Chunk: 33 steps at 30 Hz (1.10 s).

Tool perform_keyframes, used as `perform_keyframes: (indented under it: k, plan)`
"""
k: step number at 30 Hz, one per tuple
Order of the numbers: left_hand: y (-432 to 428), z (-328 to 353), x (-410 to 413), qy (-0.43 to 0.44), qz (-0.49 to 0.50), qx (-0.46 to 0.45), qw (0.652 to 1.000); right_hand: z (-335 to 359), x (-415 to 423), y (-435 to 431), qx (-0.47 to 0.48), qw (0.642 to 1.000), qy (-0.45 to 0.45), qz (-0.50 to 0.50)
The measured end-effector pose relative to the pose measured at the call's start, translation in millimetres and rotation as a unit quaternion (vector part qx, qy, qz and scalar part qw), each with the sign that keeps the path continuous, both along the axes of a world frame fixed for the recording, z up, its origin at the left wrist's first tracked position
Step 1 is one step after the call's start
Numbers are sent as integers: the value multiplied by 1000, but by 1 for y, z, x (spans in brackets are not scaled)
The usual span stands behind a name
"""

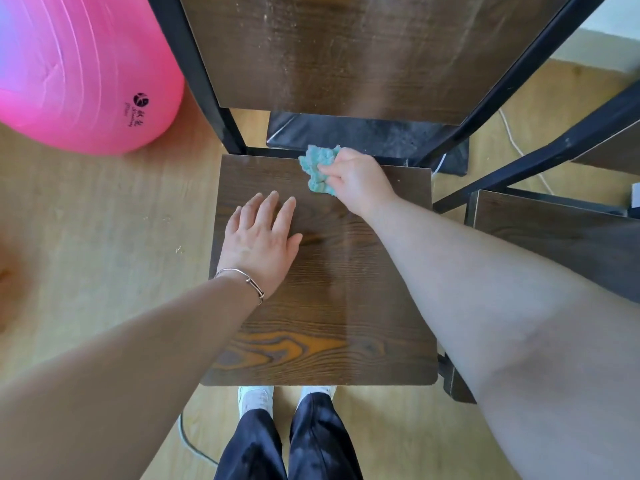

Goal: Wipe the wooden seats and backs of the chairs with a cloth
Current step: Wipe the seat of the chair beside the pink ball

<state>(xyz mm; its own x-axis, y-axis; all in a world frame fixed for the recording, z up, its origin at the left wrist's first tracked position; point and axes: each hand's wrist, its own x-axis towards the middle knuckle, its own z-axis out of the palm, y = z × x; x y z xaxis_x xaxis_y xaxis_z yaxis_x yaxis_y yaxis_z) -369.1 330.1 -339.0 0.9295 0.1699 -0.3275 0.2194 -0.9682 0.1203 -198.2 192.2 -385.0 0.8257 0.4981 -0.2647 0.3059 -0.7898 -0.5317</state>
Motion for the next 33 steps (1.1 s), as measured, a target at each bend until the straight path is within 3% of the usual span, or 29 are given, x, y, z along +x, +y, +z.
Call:
perform_keyframes:
  k: [5, 10, 13, 16, 22, 26, 33]
  plan:
    - [-5, 3, -3, 9, -23, 7, 1000, 6, -4, -24, -7, 998, -40, -52]
    - [-10, 5, -6, 6, -41, 12, 999, 6, -59, -53, 23, 992, 26, -122]
    - [-18, 8, -9, 2, -56, 14, 998, 12, -107, -71, 53, 993, 65, -79]
    - [-26, 9, -17, -2, -68, 12, 998, 13, -156, -89, 85, 983, 126, -100]
    - [-36, 7, -37, -1, -86, 10, 996, 16, -243, -136, 6, 998, 40, 57]
    - [-40, 4, -50, 2, -91, 2, 996, 17, -278, -154, -22, 994, 95, 39]
    - [-43, -2, -58, 5, -89, 2, 996, 20, -296, -164, -67, 992, 50, 90]
